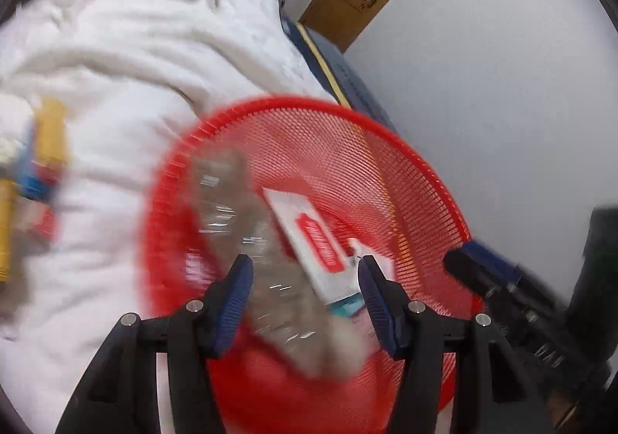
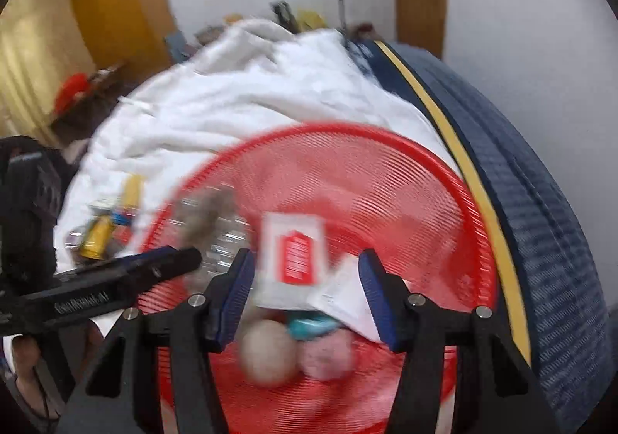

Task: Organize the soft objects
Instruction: 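Move both tools back from the basket to the pile on the bed, then grasp the green-labelled medicine sachet with the left tool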

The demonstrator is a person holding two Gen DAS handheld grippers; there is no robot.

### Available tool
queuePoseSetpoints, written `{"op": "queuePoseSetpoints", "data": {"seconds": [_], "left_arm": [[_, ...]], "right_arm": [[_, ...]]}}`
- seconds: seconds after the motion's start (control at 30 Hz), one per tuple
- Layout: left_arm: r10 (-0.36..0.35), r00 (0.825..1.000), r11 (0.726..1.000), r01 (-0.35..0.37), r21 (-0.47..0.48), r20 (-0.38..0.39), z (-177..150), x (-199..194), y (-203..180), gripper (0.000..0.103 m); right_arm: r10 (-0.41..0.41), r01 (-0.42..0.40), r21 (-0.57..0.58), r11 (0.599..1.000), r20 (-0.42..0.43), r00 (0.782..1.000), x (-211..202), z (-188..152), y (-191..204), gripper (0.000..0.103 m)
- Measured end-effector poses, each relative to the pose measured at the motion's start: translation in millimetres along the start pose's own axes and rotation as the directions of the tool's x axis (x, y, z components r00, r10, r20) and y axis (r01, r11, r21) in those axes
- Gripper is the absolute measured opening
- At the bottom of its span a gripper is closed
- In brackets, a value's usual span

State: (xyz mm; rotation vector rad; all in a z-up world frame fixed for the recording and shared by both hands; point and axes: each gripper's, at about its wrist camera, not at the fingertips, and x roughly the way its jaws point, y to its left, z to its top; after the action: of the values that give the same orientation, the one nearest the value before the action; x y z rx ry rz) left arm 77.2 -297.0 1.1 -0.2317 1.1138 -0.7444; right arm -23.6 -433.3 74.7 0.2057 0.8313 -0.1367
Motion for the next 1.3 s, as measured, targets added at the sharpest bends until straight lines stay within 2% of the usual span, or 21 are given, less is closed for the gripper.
{"op": "queuePoseSetpoints", "data": {"seconds": [0.1, 0.13, 0.2, 0.33, 0.4, 0.43, 0.47, 0.53, 0.6, 0.77, 0.87, 0.93, 1.1, 1.2, 1.3], "left_arm": [[0.051, 0.997, 0.996, -0.055, 0.066, 0.056, -10.1, -37.7, 13.5, 0.06], [0.075, 0.995, 0.995, -0.08, 0.068, 0.073, -15.3, -51.9, 23.7, 0.06], [0.136, 0.983, 0.99, -0.14, 0.023, 0.122, -21.2, -79.6, 50.5, 0.06], [0.213, 0.951, 0.976, -0.2, -0.083, 0.222, -40.1, -145.2, 120.7, 0.06], [0.266, 0.923, 0.963, -0.239, -0.126, 0.279, -55.8, -174.7, 157.3, 0.06], [0.317, 0.901, 0.946, -0.278, -0.166, 0.296, -63.2, -188.9, 177.0, 0.06], [0.334, 0.895, 0.938, -0.287, -0.193, 0.295, -65.6, -196.6, 190.8, 0.06], [0.336, 0.897, 0.932, -0.274, -0.237, 0.287, -63.5, -201.1, 217.1, 0.06], [0.36, 0.885, 0.92, -0.285, -0.27, 0.295, -62.8, -206.1, 233.8, 0.06], [0.4, 0.858, 0.912, -0.339, -0.23, 0.322, -64.2, -192.1, 239.0, 0.06], [0.396, 0.861, 0.916, -0.351, -0.193, 0.318, -69.1, -185.7, 238.7, 0.06], [0.406, 0.858, 0.913, -0.37, -0.171, 0.316, -70.4, -180.4, 238.7, 0.06], [0.46, 0.831, 0.885, -0.457, -0.087, 0.312, -67.3, -167.3, 227.2, 0.06], [0.467, 0.823, 0.877, -0.478, -0.052, 0.322, -68.5, -162.5, 224.1, 0.06], [0.488, 0.807, 0.856, -0.517, -0.003, 0.333, -66.2, -156.2, 220.3, 0.06]], "right_arm": [[0.091, -0.088, -0.052, 0.995, 0.072, 0.993, -12.1, -2.6, 41.0, 0.066], [0.119, -0.113, -0.067, 0.991, 0.093, 0.989, -15.4, -4.7, 52.9, 0.069], [0.196, -0.182, -0.121, 0.976, 0.118, 0.974, -21.8, -9.9, 83.3, 0.069], [0.368, -0.353, -0.141, 0.925, 0.091, 0.925, -16.0, -19.7, 129.3, 0.076], [0.401, -0.393, -0.147, 0.908, 0.034, 0.915, -3.3, -22.1, 153.0, 0.076], [0.394, -0.389, -0.15, 0.909, 0.008, 0.919, 3.6, -22.5, 162.7, 0.076], [0.383, -0.381, -0.153, 0.912, -0.014, 0.924, 11.1, -23.8, 171.7, 0.076], [0.365, -0.37, -0.173, 0.913, -0.064, 0.929, 28.2, -23.7, 191.3, 0.076], [0.325, -0.336, -0.196, 0.921, -0.086, 0.942, 40.0, -24.9, 205.1, 0.076], [0.267, -0.286, -0.206, 0.936, -0.113, 0.957, 67.3, -22.1, 228.2, 0.076], [0.268, -0.286, -0.191, 0.939, -0.115, 0.957, 86.0, -26.5, 234.6, 0.076], [0.262, -0.277, -0.148, 0.949, -0.116, 0.958, 93.6, -36.4, 230.5, 0.076], [0.313, -0.323, -0.051, 0.945, -0.15, 0.938, 106.2, -56.3, 213.1, 0.075], [0.304, -0.316, -0.056, 0.947, -0.156, 0.94, 108.2, -57.8, 214.8, 0.075], [0.304, -0.316, -0.059, 0.947, -0.159, 0.939, 108.9, -58.6, 215.9, 0.075]]}}
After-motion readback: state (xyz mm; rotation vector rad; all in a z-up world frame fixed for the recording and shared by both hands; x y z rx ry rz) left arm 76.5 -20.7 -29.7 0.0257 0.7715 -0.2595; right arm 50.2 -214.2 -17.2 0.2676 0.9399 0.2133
